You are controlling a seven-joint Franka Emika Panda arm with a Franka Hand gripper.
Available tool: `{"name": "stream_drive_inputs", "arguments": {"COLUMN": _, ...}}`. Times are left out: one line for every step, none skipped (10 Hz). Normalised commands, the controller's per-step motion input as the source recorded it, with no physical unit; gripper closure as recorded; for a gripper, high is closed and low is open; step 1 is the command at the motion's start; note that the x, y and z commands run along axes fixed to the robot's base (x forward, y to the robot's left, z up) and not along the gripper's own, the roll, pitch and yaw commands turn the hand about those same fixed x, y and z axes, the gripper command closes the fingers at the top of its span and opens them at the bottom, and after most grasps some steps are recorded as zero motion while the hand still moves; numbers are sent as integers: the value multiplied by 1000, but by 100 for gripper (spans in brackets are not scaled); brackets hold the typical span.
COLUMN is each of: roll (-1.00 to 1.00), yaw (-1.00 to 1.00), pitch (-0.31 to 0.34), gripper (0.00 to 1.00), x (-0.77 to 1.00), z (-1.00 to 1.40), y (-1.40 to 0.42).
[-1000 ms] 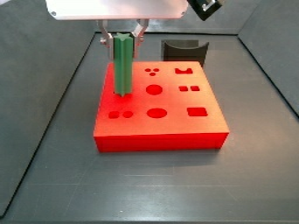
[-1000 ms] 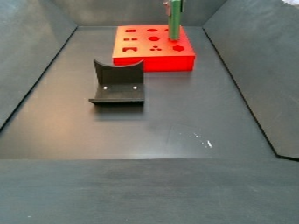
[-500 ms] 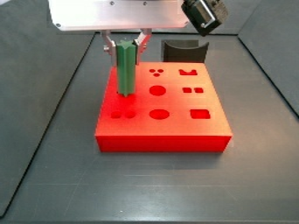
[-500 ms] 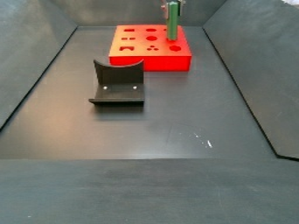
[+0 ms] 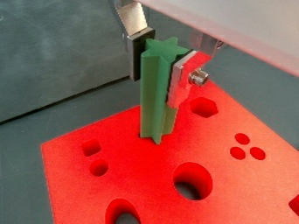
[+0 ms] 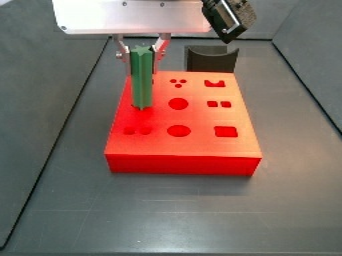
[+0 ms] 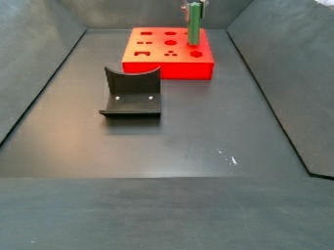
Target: Insert the star object.
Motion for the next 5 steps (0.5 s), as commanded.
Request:
{"name": "stream_drive_inputs", "arguments": {"roll": 80, "yaw": -60, "pitch": -91, "gripper": 100, "x": 0, "z": -1000, "y": -169}}
{"name": "stream_drive_inputs", "arguments": {"roll": 101, "yaw": 0, "pitch": -96, "gripper": 100, "x": -26, "z": -1000, "y": -286}}
{"name": "stream_drive_inputs", "arguments": {"roll": 16, "yaw": 0, "pitch": -114, "gripper": 100, "x": 0, "z": -966, "y": -286}}
{"name": "stream_drive_inputs", "arguments": {"roll": 0, "yaw": -43, "pitch": -177, "gripper": 100, "x": -66, "z": -877, "y": -111}}
{"name": "stream_drive_inputs", "arguments": {"roll": 0, "yaw": 0, "pitch": 0, "gripper": 100, "x": 0, "z": 0, "y": 0}}
